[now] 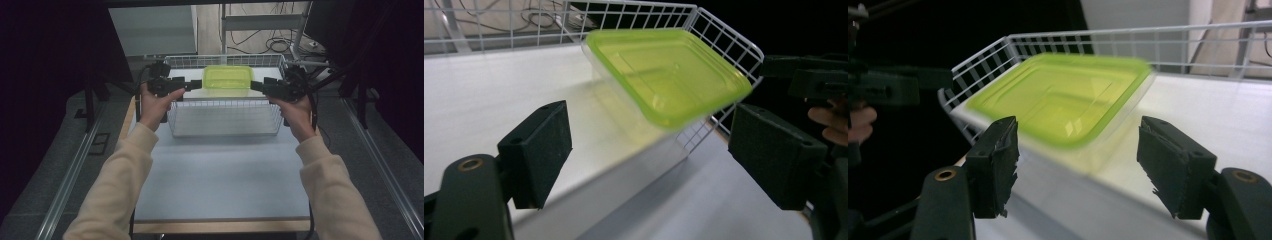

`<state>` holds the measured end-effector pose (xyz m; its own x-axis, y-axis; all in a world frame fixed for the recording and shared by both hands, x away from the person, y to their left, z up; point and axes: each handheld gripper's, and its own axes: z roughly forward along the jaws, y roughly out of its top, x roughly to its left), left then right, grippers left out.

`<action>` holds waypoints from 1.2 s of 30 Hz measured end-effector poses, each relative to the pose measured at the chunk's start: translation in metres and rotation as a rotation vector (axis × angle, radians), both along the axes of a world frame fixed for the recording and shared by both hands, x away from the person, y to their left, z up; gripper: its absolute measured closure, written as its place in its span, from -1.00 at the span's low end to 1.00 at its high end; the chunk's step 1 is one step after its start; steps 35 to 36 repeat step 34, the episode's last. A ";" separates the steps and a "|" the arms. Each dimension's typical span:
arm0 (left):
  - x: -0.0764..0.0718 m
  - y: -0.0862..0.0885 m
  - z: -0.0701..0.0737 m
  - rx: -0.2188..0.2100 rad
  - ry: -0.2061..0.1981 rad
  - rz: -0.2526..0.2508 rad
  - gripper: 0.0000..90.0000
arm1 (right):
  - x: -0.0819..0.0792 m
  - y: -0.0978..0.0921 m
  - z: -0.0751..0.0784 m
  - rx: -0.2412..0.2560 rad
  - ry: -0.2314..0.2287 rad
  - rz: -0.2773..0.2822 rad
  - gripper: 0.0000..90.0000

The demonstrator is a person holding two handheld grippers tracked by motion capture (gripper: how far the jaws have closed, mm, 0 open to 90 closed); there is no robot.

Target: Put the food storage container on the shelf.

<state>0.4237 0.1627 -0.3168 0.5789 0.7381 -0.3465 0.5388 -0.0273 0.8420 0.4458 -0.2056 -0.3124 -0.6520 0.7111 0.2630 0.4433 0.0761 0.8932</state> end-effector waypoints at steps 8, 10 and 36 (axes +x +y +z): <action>-0.070 0.003 -0.035 0.024 -0.029 -0.076 -0.61 | -0.063 -0.007 -0.030 -0.095 -0.060 0.109 -0.32; -0.086 0.002 -0.050 0.033 -0.027 -0.100 -0.61 | -0.076 -0.011 -0.039 -0.103 -0.059 0.125 -0.33; -0.139 0.003 -0.132 0.017 0.038 -0.150 -0.59 | -0.136 -0.025 -0.126 -0.111 -0.015 0.178 -0.45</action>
